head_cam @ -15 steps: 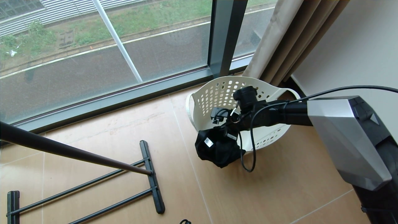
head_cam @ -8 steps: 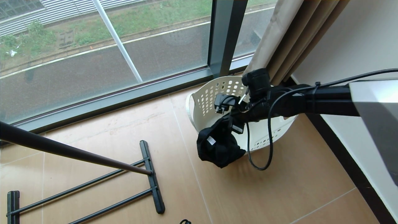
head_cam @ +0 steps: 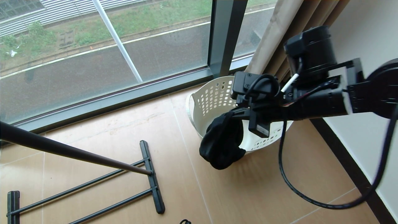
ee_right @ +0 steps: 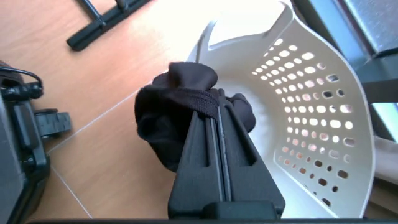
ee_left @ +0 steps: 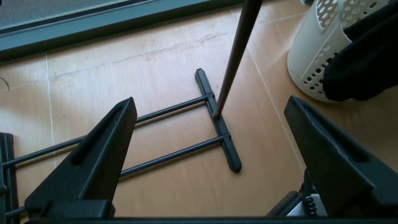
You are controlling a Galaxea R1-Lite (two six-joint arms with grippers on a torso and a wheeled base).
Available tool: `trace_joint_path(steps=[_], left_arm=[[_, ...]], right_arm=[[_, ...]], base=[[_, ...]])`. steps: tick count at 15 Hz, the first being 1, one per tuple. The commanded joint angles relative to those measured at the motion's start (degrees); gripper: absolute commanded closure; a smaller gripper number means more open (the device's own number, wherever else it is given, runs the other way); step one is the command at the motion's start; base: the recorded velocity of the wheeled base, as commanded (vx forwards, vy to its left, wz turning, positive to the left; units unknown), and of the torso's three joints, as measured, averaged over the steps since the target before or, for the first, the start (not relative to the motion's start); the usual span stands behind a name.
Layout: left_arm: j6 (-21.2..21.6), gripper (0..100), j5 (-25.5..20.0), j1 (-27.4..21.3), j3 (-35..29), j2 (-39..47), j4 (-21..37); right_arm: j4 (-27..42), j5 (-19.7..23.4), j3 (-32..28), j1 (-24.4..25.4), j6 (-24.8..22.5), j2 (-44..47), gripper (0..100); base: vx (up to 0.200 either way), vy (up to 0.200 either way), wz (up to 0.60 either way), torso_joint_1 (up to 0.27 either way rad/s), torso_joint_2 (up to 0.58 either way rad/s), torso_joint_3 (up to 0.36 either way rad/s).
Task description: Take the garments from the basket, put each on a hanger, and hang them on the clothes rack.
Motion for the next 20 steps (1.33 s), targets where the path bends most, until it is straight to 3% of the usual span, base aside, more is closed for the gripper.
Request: trace_joint_path(steps=[1, 2, 3, 6, 8, 10, 13, 15, 20], left_arm=[[0.0, 0, 0.0, 0.0, 0.0, 0.0, 0.0], [0.0, 0, 0.0, 0.0, 0.0, 0.0, 0.0], [0.0, 0, 0.0, 0.0, 0.0, 0.0, 0.0], [0.1, 0, -0.1, 0.0, 0.0, 0.0, 0.0], [-0.1, 0, 0.1, 0.0, 0.0, 0.0, -0.1], [-0.1, 0, 0.0, 0.0, 0.0, 0.0, 0.0], [-0.1, 0, 0.0, 0.0, 0.0, 0.0, 0.0], [-0.3, 0, 0.0, 0.0, 0.0, 0.0, 0.0], [-0.2, 0, -0.1, 0.0, 0.0, 0.0, 0.0]], right_arm=[[0.0, -3.1, 6.4, 6.1, 2.1, -13.1, 100], [0.0, -3.3, 6.6, 6.3, 2.6, -13.3, 100], [-0.1, -4.4, 8.8, 8.8, 11.5, -15.0, 100], [-0.8, -4.0, 14.0, 9.1, 14.3, -18.6, 100], [-6.0, -3.3, 20.6, 9.1, 17.4, -22.1, 100], [-13.8, 1.8, 29.3, 9.1, 22.1, -24.7, 100], [-20.9, 2.7, 36.0, 8.8, 22.4, -24.9, 100], [-24.4, 2.5, 36.5, 8.7, 22.4, -24.0, 100], [-25.3, 2.5, 37.3, 7.2, 23.3, -23.8, 100]], base=[[0.0, 0.0, 0.0, 0.0, 0.0, 0.0], [0.0, 0.0, 0.0, 0.0, 0.0, 0.0], [0.0, 0.0, 0.0, 0.0, 0.0, 0.0], [0.0, 0.0, 0.0, 0.0, 0.0, 0.0], [0.0, 0.0, 0.0, 0.0, 0.0, 0.0], [0.0, 0.0, 0.0, 0.0, 0.0, 0.0], [0.0, 0.0, 0.0, 0.0, 0.0, 0.0], [0.0, 0.0, 0.0, 0.0, 0.0, 0.0], [0.0, 0.0, 0.0, 0.001, 0.0, 0.156]])
